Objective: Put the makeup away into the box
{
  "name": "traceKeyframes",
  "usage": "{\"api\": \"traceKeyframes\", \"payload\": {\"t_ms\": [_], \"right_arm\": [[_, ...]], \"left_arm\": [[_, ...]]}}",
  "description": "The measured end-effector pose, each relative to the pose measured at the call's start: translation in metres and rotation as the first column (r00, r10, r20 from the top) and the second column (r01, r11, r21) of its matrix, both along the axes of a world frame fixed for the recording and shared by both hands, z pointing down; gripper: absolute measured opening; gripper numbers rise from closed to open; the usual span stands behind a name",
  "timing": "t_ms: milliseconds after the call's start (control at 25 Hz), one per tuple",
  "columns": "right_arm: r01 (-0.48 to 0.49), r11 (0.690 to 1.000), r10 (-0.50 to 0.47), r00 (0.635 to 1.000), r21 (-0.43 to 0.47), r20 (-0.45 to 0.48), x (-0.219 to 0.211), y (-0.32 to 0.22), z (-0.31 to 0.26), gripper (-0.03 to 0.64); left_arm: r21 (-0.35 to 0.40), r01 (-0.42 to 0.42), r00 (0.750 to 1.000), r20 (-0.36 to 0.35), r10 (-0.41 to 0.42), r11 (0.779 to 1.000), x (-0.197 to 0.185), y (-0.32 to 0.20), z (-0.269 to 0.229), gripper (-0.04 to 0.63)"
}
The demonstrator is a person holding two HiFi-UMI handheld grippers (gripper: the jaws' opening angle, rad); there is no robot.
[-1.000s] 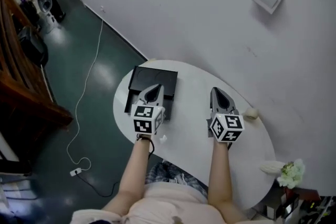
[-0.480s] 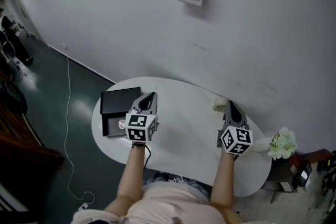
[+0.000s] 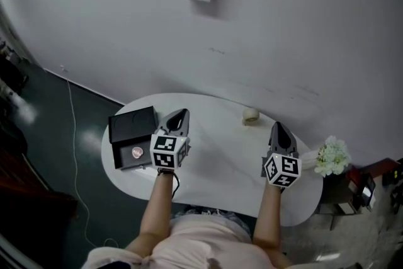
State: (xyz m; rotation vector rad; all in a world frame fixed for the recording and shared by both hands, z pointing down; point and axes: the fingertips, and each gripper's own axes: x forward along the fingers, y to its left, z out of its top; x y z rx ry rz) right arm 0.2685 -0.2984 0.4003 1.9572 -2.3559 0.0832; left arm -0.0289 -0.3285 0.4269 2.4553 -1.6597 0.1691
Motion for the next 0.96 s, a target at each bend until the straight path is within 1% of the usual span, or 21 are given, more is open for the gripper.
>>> {"api": "traceKeyframes", "payload": {"t_ms": [360,960], "right_arm": [[-0.027,1.0,0.027,1.0,-0.007,-0.007,0.005,0.007,0.003,0.015],[-0.049,0.999,0.048,0.999,-0.022,-0.016,0.019,0.011,0.008,0.015]], "left_arm": [[-0.013,-0.003,1.0,-0.003,0.003,1.0,0.0,0.001,0.004,0.026],[-0.016,-0.022,1.0,-0.006,0.022,1.0,0.016,0.003,0.008,0.026]]}}
